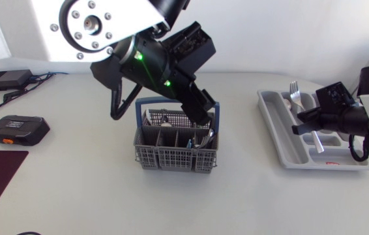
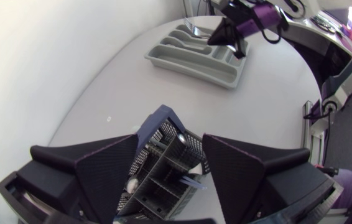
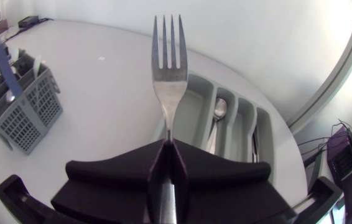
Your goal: Unload the cutlery basket into the drawer organizer.
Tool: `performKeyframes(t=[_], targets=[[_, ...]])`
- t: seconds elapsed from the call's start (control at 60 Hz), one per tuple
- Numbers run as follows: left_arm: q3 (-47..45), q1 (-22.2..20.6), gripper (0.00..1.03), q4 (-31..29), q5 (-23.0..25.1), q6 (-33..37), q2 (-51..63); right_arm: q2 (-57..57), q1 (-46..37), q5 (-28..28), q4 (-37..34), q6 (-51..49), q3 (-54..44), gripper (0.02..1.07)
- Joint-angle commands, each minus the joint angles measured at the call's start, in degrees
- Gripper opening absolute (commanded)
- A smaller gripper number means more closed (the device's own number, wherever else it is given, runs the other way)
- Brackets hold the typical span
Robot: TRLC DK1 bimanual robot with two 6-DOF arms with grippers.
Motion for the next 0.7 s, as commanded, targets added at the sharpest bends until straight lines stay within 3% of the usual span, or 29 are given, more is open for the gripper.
performKeyframes(t=[0.0,0.25,0.683], targets=[[-0.54,-0.86,0.73,-1.39,-0.89,2.89,-1.53,5.58,-2.91,-0.85,1.15,0.42,5.23,0.08],[2.62,-2.1,0.73,-6.48,-0.89,3.33,0.4,20.08,-8.71,-0.85,-0.08,2.79,18.94,0.08],[1.75,-2.97,0.73,-7.54,-0.89,4.29,0.4,38.89,-11.69,0.03,-1.4,7.19,35.11,0.08]])
